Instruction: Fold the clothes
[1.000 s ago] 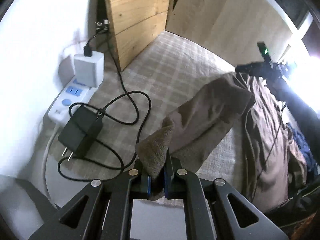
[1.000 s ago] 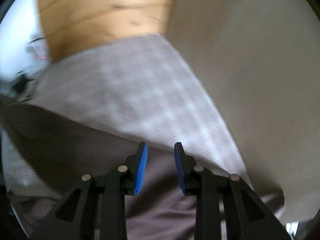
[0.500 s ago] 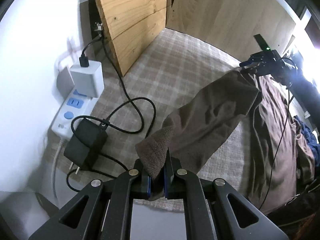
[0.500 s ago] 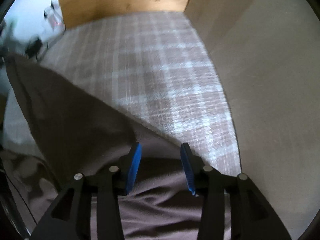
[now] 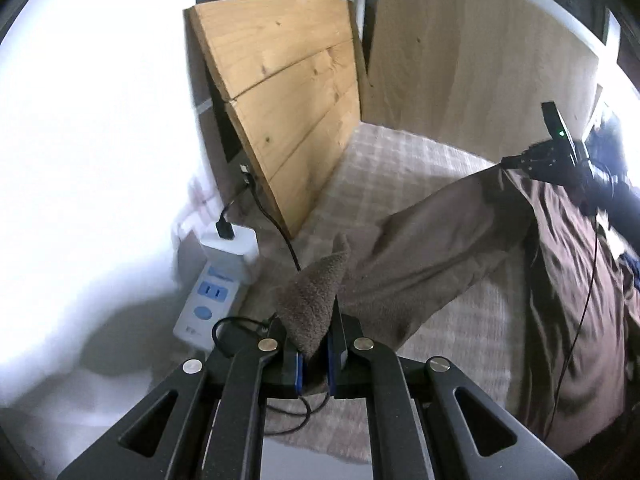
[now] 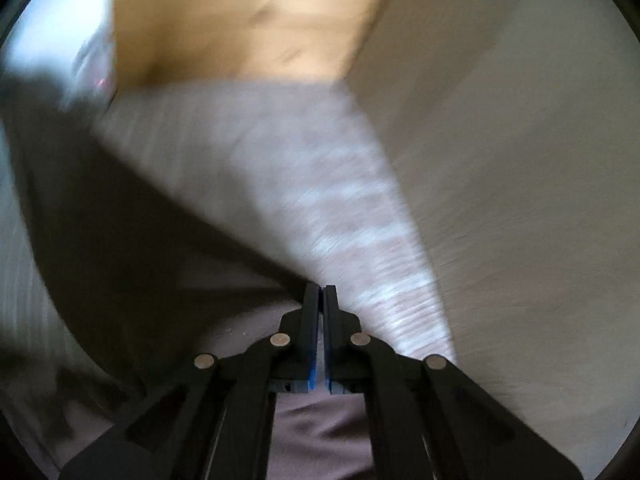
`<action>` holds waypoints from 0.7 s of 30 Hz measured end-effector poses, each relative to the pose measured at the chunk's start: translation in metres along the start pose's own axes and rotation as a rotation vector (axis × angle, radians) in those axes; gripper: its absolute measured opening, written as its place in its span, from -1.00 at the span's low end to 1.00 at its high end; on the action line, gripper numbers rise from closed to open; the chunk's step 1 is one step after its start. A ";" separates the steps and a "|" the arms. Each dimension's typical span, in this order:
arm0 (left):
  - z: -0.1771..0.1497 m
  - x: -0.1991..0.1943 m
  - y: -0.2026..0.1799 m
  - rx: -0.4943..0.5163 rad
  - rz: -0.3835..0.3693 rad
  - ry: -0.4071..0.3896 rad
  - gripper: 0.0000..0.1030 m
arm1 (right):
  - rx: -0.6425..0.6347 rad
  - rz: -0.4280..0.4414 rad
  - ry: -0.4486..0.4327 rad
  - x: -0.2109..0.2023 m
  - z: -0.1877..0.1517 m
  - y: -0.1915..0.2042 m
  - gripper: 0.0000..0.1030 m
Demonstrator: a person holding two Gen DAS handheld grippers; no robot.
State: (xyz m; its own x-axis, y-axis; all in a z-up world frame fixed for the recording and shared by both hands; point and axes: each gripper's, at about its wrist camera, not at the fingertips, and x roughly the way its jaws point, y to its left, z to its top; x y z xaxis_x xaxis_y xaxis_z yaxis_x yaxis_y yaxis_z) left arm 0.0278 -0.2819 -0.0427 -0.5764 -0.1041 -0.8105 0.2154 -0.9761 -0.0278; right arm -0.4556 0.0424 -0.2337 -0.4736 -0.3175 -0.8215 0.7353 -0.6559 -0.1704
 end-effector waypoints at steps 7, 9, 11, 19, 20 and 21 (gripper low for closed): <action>-0.010 0.035 0.000 0.030 0.089 0.085 -0.88 | -0.012 -0.132 0.045 0.033 -0.004 0.019 -1.00; -0.002 0.034 0.002 0.026 0.100 0.070 -0.88 | 0.044 -0.068 0.047 0.015 -0.005 0.013 -0.98; 0.012 0.032 0.001 0.026 0.114 0.044 -0.88 | 0.104 -0.005 0.055 -0.003 -0.007 0.008 -0.94; 0.068 0.016 -0.002 0.038 0.121 -0.056 -0.88 | 0.079 0.234 0.192 -0.025 -0.050 0.058 -0.95; 0.074 0.013 -0.002 0.039 0.116 -0.065 -0.88 | 0.066 0.258 0.208 -0.019 -0.054 0.068 -0.95; 0.079 0.006 -0.002 0.027 0.093 -0.081 -0.88 | 0.058 0.264 0.220 -0.012 -0.055 0.077 -0.95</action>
State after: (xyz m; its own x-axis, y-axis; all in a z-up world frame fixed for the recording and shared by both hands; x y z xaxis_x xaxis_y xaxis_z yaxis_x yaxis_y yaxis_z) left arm -0.0380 -0.2954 -0.0015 -0.6165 -0.2087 -0.7592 0.2507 -0.9661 0.0620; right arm -0.3667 0.0330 -0.2671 -0.1504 -0.3306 -0.9317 0.7869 -0.6105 0.0897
